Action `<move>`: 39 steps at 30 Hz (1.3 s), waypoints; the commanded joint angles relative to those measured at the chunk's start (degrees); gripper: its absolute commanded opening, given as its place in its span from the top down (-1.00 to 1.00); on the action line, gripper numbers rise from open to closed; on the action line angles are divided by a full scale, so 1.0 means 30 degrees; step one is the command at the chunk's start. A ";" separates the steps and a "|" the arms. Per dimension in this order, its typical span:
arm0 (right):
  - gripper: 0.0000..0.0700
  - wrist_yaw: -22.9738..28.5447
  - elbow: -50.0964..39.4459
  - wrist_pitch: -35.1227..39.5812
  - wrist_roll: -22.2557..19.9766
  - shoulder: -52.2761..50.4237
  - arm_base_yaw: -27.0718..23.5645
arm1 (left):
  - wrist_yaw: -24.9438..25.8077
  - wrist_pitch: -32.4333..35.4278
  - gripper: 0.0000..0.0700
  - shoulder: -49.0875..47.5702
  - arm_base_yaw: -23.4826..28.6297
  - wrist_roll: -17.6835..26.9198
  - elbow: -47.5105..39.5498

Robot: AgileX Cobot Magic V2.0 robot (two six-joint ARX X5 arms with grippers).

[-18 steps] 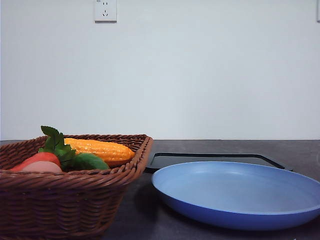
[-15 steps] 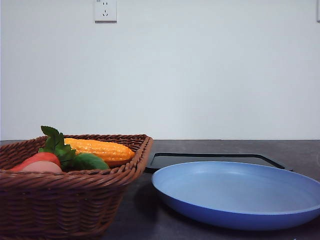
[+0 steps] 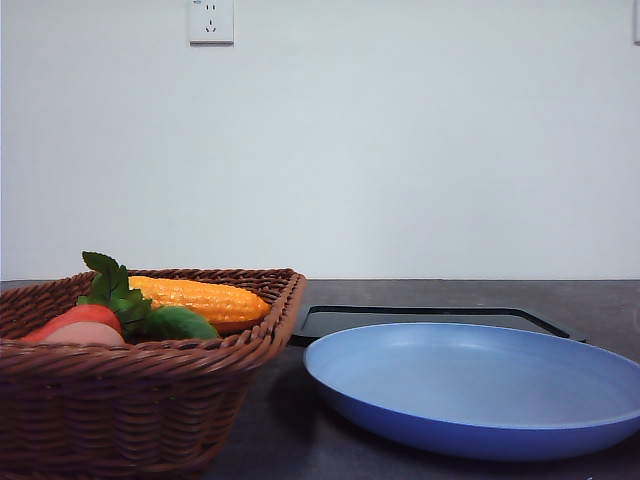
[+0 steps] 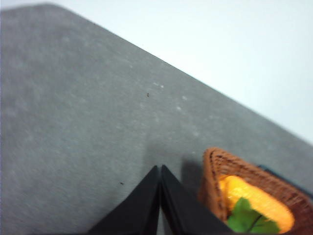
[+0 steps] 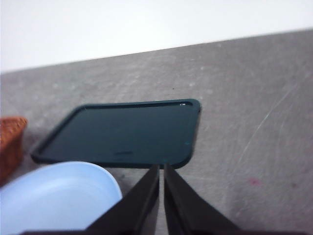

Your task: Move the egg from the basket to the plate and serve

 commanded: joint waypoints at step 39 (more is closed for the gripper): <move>1.00 -0.4523 1.0610 -0.7262 0.1030 1.1900 0.0007 | 1.0839 -0.7021 1.00 1.1158 -0.0255 0.3825 0.9979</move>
